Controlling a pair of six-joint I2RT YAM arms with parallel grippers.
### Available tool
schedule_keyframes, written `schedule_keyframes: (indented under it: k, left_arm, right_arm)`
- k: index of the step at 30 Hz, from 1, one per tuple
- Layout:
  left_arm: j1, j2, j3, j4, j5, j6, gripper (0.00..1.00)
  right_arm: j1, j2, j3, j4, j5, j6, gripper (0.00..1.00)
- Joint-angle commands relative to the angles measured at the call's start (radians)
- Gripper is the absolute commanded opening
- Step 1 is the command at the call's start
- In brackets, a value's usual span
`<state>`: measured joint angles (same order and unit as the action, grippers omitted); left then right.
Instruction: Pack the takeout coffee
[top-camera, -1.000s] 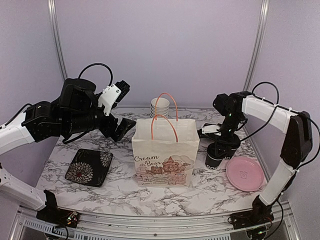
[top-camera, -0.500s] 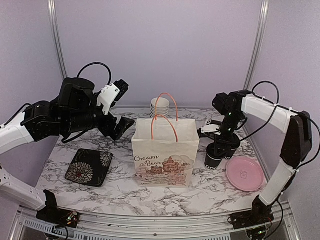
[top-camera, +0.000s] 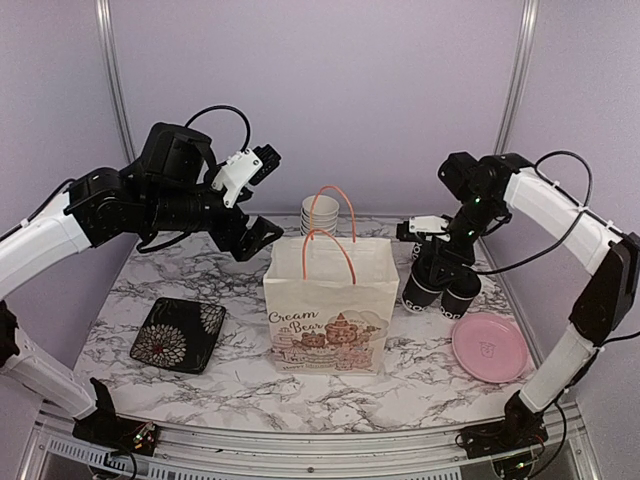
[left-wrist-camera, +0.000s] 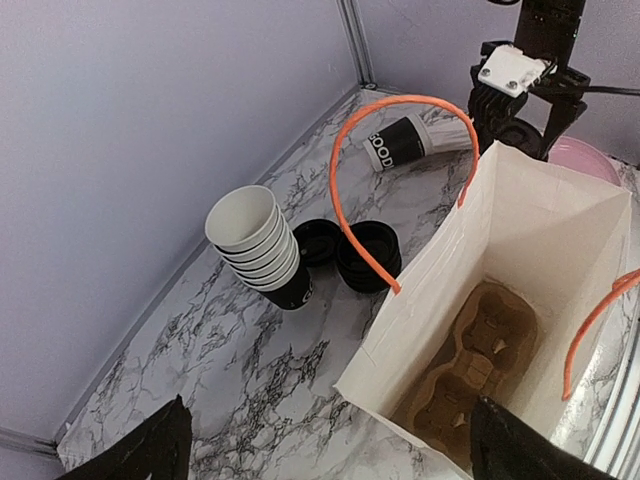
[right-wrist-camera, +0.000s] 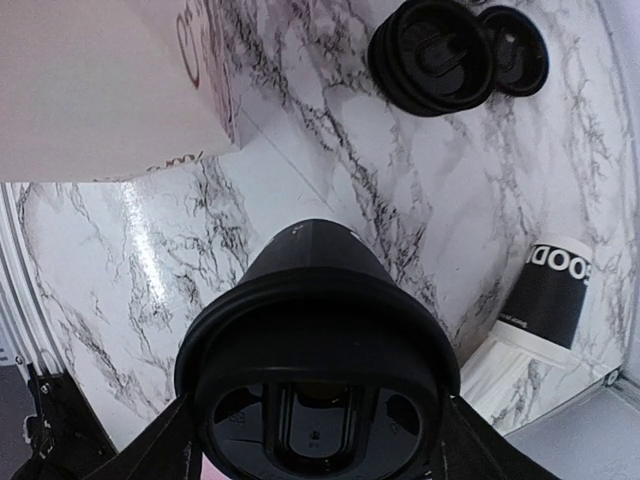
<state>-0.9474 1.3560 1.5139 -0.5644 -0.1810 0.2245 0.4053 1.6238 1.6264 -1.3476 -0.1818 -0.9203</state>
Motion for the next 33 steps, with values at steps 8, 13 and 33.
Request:
schedule_keyframes:
  k: [8,13,33]
  left_arm:
    - [0.097,0.175,0.146,-0.079,0.328,0.135,0.95]
    - [0.099,0.274,0.236,-0.134,0.369,0.164,0.87]
    - [0.099,0.474,0.382,-0.223,0.402,0.202,0.09]
  right_arm:
    - [-0.025,-0.054,0.267,-0.021,-0.101,-0.021,0.63]
    - [-0.025,-0.067,0.384,-0.019,-0.138,-0.006,0.63]
    - [0.066,-0.21,0.533,-0.025,-0.398,0.032,0.58]
